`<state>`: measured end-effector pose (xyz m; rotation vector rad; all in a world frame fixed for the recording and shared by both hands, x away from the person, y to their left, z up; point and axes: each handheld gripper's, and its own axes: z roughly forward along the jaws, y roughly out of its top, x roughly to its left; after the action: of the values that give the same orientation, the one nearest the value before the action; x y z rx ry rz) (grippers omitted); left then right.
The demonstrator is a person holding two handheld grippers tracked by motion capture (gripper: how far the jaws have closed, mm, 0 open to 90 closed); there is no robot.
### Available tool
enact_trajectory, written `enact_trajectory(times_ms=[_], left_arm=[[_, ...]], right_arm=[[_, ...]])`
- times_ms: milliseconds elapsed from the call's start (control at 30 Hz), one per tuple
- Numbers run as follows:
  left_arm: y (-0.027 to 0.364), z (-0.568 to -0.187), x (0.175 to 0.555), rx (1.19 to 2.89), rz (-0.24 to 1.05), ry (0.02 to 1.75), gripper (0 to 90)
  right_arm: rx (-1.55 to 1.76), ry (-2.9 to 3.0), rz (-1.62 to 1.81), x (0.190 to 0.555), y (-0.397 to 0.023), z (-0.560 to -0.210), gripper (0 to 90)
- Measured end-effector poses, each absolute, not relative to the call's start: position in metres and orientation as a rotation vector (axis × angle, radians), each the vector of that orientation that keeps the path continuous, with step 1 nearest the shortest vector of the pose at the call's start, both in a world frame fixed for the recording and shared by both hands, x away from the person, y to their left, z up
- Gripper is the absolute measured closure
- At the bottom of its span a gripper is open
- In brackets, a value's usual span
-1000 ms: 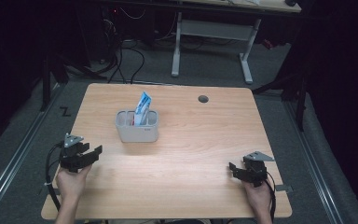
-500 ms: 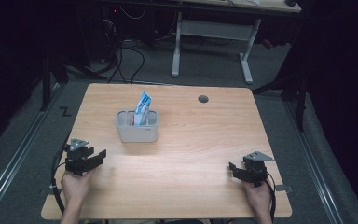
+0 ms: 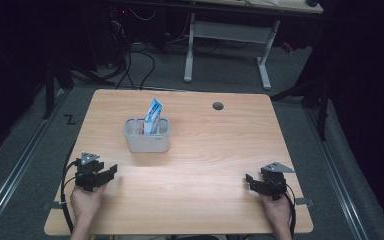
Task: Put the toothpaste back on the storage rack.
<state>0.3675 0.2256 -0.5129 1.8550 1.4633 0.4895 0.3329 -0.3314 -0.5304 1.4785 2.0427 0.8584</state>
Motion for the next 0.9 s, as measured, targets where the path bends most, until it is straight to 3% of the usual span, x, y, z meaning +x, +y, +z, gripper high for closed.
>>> enact_trajectory(times_ms=[633,900], left_arm=[[0.21,-0.531,0.368,1.871,0.528,1.472,43.2],[0.204,-0.536,0.365,1.872,0.607,1.444,42.5]], right_arm=[[1.479,2.043,0.858,0.333,-0.331,-0.53,31.2],[1.479,2.043,0.858,0.333,-0.331,-0.53,31.2]])
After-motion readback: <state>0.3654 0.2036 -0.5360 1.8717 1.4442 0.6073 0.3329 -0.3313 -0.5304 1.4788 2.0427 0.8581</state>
